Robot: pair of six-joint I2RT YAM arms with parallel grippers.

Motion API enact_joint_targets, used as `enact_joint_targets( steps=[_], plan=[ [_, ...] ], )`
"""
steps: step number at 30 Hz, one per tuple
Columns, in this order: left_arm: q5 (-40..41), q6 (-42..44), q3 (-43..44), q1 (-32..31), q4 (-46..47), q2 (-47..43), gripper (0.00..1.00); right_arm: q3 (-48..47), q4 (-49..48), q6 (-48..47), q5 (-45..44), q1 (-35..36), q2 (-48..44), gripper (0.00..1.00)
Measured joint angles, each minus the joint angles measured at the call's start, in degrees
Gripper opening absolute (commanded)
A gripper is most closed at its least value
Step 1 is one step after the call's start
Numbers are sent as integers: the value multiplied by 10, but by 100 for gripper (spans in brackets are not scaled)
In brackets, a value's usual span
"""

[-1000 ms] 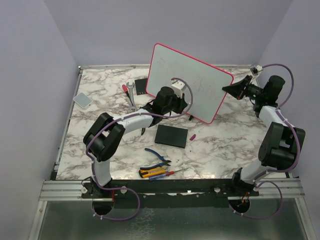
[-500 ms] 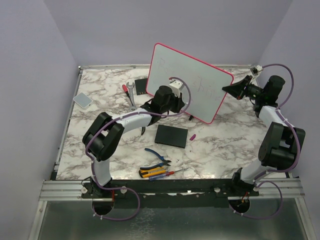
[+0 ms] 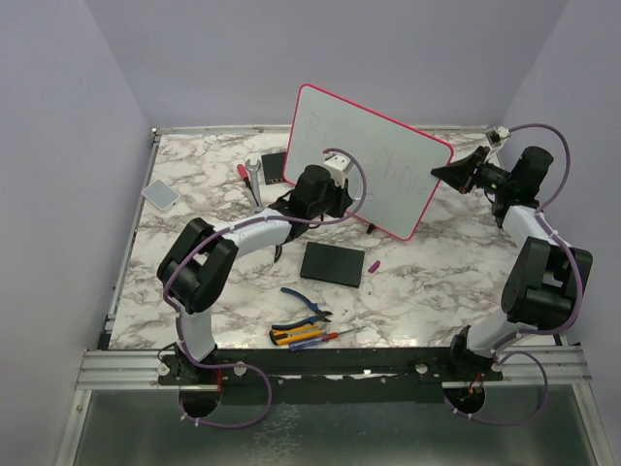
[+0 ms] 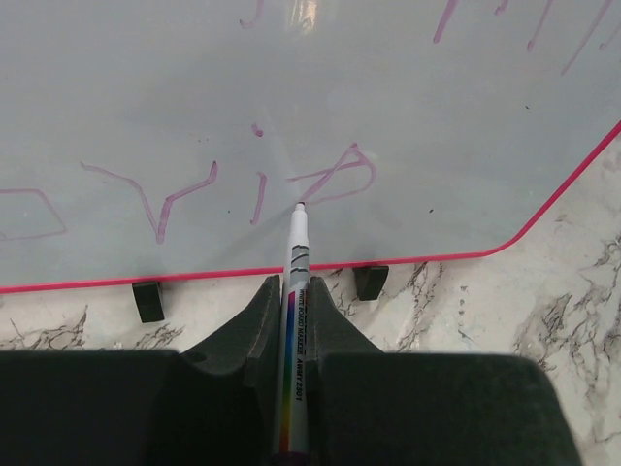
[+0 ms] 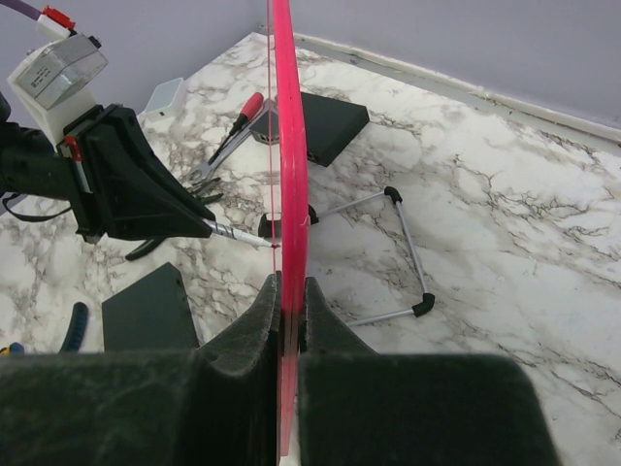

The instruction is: Write a sentence on the whiteboard

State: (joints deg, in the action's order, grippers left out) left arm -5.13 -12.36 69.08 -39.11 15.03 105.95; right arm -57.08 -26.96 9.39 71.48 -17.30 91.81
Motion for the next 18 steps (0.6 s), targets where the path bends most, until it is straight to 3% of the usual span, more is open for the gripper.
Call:
enact_joint_targets(
  steps=[18],
  plan=[
    [-4,6,2,-7,-3,-1,0,0,0,0,0,0,0,1]
  ],
)
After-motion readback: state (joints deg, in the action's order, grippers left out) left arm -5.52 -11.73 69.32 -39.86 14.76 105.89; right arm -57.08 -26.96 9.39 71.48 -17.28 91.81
